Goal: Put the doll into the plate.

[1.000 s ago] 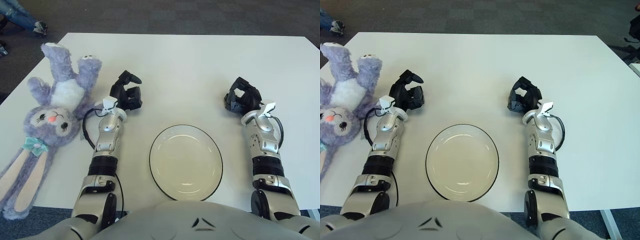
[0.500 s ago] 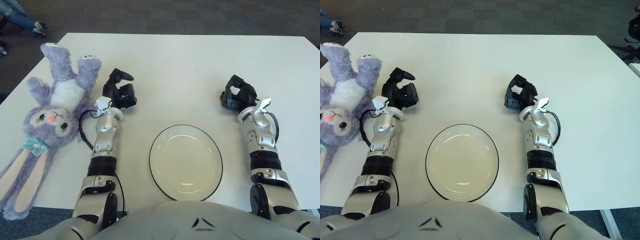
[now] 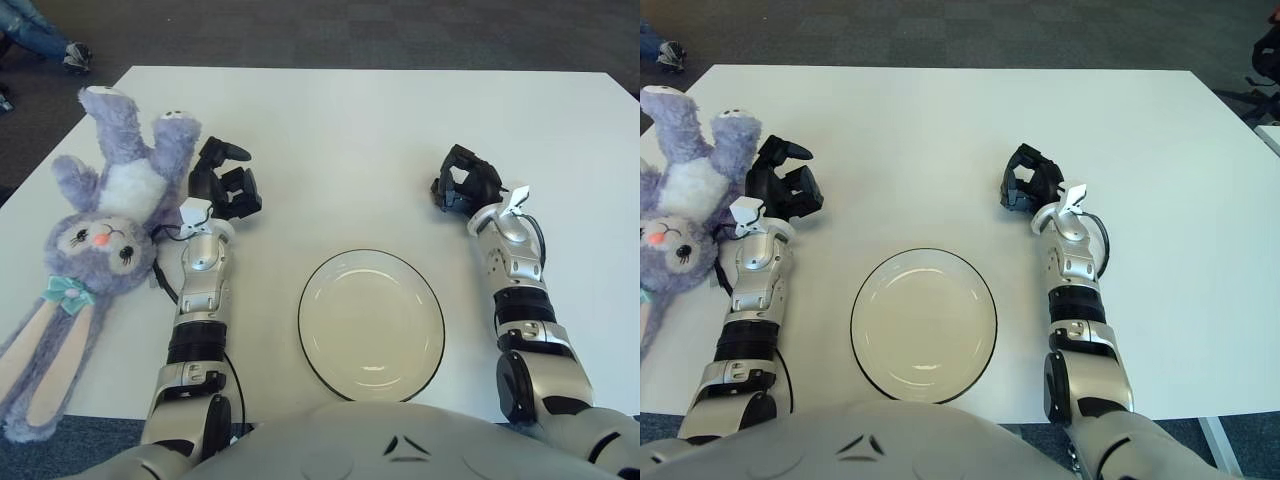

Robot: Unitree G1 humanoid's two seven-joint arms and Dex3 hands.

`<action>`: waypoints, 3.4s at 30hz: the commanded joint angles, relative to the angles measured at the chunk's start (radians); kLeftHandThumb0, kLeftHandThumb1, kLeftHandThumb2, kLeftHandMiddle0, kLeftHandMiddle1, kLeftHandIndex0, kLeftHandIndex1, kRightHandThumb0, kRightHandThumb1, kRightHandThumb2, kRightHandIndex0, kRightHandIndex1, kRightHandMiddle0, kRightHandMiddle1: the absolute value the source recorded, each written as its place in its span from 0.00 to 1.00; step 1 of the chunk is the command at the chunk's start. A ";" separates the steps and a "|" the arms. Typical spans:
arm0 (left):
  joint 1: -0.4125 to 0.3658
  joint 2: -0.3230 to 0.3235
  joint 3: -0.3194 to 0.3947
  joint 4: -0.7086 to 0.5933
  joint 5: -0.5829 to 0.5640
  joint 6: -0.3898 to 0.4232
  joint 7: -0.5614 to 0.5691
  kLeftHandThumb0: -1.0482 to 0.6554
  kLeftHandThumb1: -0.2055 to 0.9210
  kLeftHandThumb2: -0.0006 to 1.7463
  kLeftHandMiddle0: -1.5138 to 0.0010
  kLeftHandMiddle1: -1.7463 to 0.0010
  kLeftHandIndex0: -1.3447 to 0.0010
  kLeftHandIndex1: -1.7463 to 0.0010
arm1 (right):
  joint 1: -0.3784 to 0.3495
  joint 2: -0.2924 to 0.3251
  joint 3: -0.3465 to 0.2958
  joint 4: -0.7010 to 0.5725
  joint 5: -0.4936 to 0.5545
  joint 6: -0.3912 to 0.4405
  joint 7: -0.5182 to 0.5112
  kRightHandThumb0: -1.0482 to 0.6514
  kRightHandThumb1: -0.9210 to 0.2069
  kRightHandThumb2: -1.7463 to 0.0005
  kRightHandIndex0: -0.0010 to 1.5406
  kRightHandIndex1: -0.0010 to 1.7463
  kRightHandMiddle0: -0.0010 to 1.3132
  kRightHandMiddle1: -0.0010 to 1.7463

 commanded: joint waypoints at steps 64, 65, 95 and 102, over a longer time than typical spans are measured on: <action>0.350 0.189 0.005 -0.697 0.922 0.371 0.262 0.15 0.98 0.30 1.00 0.01 1.00 0.15 | -0.376 -0.027 0.015 0.462 -0.055 -0.124 0.073 0.33 0.56 0.22 0.87 1.00 0.49 1.00; 0.356 0.185 0.001 -0.704 0.918 0.367 0.263 0.16 0.98 0.30 1.00 0.01 1.00 0.15 | -0.380 -0.027 0.014 0.468 -0.055 -0.124 0.075 0.33 0.56 0.22 0.87 1.00 0.49 1.00; 0.504 0.028 0.000 -1.028 1.361 0.582 -0.125 0.09 1.00 0.22 1.00 0.51 1.00 0.45 | -0.437 0.003 0.013 0.551 -0.060 -0.131 0.101 0.32 0.58 0.21 0.87 1.00 0.50 1.00; 0.456 -0.018 0.009 -1.014 1.527 0.649 -0.282 0.08 0.98 0.18 1.00 0.62 1.00 0.54 | -0.444 0.008 0.012 0.561 -0.061 -0.129 0.106 0.32 0.58 0.21 0.87 1.00 0.50 1.00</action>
